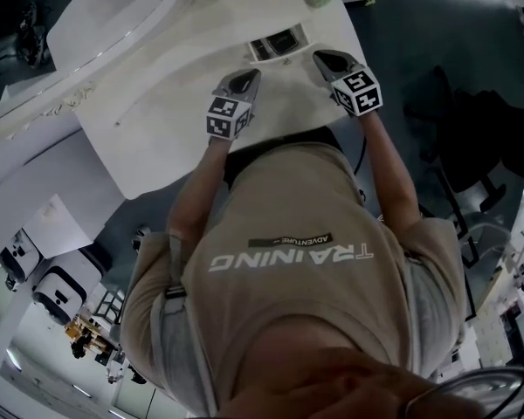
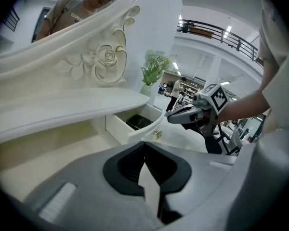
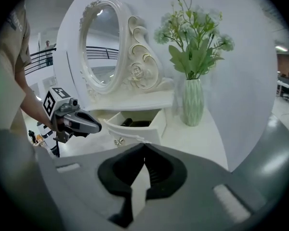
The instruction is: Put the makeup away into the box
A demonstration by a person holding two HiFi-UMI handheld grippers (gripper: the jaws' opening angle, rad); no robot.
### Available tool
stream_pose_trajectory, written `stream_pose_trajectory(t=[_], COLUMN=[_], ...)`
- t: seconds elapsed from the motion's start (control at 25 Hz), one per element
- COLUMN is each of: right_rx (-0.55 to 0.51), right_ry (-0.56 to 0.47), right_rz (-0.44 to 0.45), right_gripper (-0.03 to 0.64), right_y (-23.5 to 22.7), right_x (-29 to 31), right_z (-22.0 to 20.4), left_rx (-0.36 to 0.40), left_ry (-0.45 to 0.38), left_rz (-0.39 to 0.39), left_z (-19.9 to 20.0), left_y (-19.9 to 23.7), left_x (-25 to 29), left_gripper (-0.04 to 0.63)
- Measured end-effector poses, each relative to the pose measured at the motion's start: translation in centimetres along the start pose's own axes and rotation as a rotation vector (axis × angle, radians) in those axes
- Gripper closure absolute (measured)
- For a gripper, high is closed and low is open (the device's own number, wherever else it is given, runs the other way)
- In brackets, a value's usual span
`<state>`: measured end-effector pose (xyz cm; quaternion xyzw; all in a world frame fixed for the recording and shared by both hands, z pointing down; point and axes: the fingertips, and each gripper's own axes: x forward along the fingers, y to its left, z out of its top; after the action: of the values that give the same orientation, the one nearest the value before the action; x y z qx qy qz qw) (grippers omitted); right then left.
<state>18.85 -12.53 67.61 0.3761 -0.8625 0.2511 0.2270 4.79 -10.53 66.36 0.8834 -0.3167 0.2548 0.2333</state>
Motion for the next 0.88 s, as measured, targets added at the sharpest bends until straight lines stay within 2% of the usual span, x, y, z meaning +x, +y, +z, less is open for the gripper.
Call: stream_pose_trajectory(t=[0.4,0.68,0.88], right_rx=[0.002,-0.02,-0.034], right_ry=[0.029,0.041,0.039], right_rz=[0.049,0.058,0.055], right_gripper=[0.612,0.614,0.614], right_y=[-0.8,-1.3,-1.9], right_x=[2.4,3.1,3.7], right_z=[-0.4,0.4,1.5], left_rx=[-0.053,-0.089,-0.078], left_ry=[0.025,-0.016,-0.032], left_rz=[0.017,0.046,0.054], left_z=[-0.9,-0.2,0.7], left_y=[1.4,2.3,3.2], left_x=[2.0,2.2,2.5], left_gripper=[0.589,0.589,0.589])
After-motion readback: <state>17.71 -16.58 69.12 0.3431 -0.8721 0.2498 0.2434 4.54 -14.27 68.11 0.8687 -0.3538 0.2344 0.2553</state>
